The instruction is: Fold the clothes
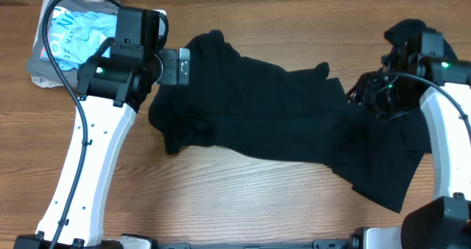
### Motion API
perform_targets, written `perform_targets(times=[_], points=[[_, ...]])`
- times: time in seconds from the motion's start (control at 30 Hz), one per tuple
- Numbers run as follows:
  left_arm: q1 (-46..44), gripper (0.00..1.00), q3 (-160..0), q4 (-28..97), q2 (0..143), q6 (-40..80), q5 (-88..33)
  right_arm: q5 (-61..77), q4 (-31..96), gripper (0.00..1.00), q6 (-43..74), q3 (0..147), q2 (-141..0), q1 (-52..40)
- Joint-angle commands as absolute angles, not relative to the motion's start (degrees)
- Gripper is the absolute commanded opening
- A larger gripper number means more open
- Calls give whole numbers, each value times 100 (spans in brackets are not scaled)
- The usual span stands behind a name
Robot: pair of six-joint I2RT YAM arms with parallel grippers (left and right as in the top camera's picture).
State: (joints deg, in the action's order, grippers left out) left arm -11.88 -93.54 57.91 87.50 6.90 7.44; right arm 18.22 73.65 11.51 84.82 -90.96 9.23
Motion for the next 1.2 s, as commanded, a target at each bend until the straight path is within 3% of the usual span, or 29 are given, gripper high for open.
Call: perform_targets(times=[0.0, 0.27, 0.5, 0.8, 1.17], points=[[-1153, 100, -9603, 5837, 8739, 464, 484, 1898, 7570, 65, 923, 9236, -9109, 910], [-1153, 100, -11874, 7297, 10495, 207, 163, 1898, 7725, 75, 913, 9950, -9109, 904], [-1122, 100, -13107, 7299, 11660, 213, 161, 1896, 7314, 79, 884, 9950, -9327, 786], [-1111, 100, -13104, 6377, 12549, 204, 145, 1872, 6667, 80, 856, 9944, -10313, 187], [-1098, 100, -13104, 4298, 14011, 38, 145, 1614, 5817, 80, 1050, 9926, -11153, 32]])
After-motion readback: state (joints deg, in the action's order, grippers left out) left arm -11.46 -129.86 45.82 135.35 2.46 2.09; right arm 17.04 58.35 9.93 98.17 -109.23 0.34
